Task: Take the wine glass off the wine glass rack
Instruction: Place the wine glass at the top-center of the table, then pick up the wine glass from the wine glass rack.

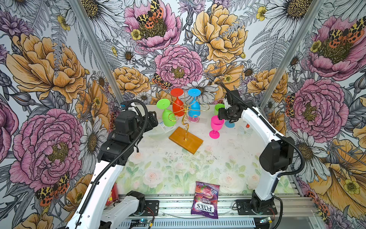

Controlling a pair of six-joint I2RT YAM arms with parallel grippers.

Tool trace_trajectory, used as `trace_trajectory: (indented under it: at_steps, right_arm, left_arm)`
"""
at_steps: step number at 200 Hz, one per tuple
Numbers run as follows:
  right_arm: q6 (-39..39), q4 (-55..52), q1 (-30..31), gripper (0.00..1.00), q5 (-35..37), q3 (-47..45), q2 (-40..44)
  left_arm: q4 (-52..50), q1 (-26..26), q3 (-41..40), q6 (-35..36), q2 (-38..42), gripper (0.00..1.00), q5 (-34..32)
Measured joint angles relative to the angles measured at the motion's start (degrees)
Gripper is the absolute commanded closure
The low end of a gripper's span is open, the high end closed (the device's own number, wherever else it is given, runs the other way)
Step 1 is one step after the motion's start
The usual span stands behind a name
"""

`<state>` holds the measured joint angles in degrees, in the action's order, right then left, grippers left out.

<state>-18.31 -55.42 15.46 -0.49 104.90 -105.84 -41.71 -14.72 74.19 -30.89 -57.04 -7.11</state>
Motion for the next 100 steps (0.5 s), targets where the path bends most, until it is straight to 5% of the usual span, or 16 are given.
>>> trace_trajectory:
  at_steps: [44, 100]
  right_arm:
    - [0.1, 0.3, 0.0, 0.28, -1.6, -1.3, 7.3]
    - [1.4, 0.5, 0.0, 0.28, -4.8, -8.0, 16.0]
  left_arm:
    - [3.8, 7.0, 0.0, -6.1, -7.4, 0.15, 8.7]
    - [10.4, 9.9, 0.0, -11.6, -12.7, 0.26, 18.7]
